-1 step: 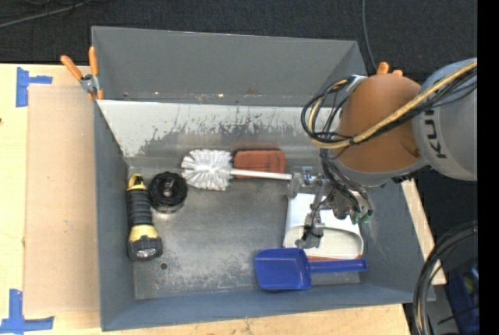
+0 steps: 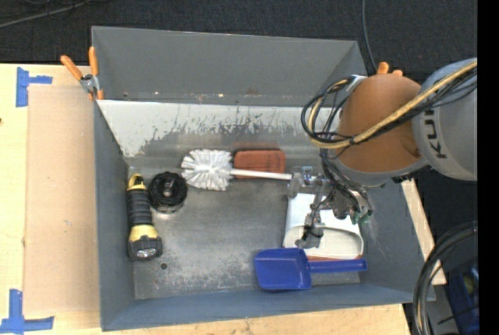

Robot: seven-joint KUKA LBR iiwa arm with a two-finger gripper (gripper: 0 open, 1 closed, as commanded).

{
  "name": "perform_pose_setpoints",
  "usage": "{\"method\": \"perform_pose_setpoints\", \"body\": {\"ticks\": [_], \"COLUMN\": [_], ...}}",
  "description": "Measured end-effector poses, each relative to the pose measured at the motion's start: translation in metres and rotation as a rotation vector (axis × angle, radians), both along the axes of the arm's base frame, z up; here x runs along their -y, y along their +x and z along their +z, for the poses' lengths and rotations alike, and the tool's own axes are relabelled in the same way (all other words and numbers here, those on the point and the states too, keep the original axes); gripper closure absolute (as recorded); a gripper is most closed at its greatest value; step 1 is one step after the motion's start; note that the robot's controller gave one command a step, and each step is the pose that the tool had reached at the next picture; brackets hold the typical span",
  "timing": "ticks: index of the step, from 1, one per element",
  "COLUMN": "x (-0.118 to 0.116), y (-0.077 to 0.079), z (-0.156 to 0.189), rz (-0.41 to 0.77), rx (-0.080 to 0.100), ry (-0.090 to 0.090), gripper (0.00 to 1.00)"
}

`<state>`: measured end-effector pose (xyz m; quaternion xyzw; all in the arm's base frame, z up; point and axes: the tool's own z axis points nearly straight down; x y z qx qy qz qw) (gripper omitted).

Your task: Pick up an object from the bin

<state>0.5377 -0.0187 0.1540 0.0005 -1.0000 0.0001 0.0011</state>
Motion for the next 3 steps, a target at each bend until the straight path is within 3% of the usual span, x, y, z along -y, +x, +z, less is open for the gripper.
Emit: {"method": "perform_pose_setpoints", "body": {"ticks": [1, 2, 3], "x": [0.005, 0.007, 0.037], "y": [0.011, 0.006, 0.003], "z": [-0.015, 0.035, 0.0], "rz": [-0.024, -0.004, -0.026], "rx": [0.0, -0.006, 0.004], "ry": [0.001, 0.001, 0.0], "gripper": [0.0, 0.0, 0.0]}}
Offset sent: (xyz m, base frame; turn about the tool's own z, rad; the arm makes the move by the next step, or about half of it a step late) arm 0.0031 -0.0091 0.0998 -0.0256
